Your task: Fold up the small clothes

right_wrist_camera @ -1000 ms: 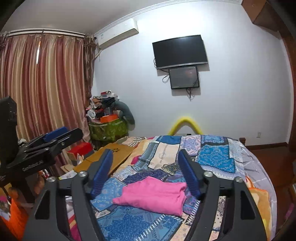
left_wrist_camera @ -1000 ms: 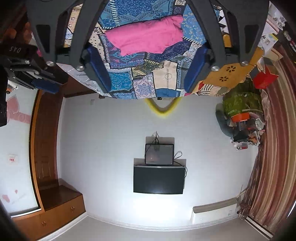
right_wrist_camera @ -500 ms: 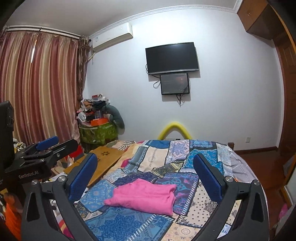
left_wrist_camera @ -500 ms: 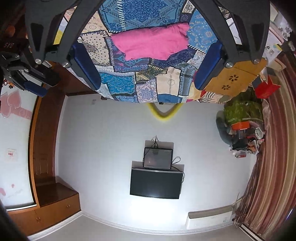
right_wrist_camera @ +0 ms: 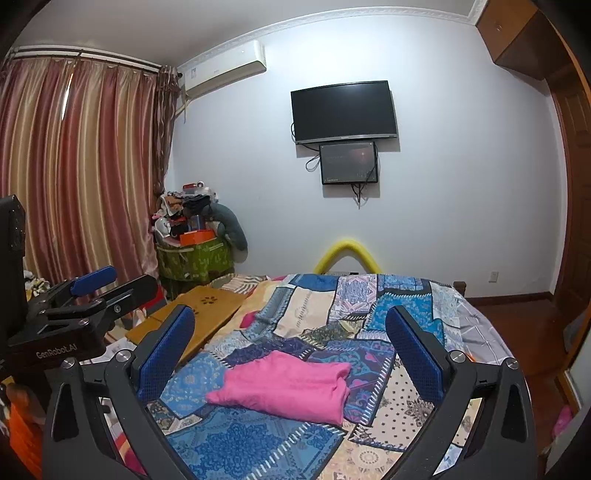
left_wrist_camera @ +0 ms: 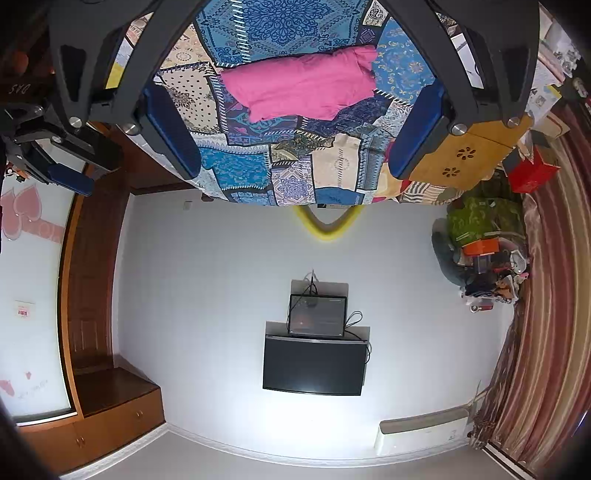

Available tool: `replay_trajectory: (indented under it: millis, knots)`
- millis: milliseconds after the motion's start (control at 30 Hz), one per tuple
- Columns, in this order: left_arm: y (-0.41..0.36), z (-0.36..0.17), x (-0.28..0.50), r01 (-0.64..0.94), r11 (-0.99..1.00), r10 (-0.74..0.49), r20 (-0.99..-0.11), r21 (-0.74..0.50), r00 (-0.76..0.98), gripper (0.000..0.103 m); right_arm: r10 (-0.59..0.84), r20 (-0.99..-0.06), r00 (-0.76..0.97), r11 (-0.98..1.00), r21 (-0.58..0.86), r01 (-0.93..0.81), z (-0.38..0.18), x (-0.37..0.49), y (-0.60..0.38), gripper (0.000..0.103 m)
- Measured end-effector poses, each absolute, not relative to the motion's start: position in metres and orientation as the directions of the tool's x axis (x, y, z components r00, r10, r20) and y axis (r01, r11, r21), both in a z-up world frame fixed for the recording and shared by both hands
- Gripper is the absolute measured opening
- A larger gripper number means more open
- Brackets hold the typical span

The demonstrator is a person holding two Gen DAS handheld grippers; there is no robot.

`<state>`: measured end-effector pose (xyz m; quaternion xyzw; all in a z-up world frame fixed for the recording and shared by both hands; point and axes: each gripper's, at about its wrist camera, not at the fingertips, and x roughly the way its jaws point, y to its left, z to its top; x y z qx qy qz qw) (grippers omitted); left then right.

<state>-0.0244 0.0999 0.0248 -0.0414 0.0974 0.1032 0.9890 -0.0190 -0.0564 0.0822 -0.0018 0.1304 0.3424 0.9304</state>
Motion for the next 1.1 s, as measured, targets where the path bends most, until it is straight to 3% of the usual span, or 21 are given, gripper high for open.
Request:
replay_trajectory:
  millis: [1100]
  knots:
    - [0.11, 0.023, -0.022, -0.177, 0.98, 0.153, -0.227, -0.089, 0.962, 0.103, 0.624, -0.262, 0.736, 0.774, 0.083, -0.627, 0.082, -0.017, -0.058, 0.103]
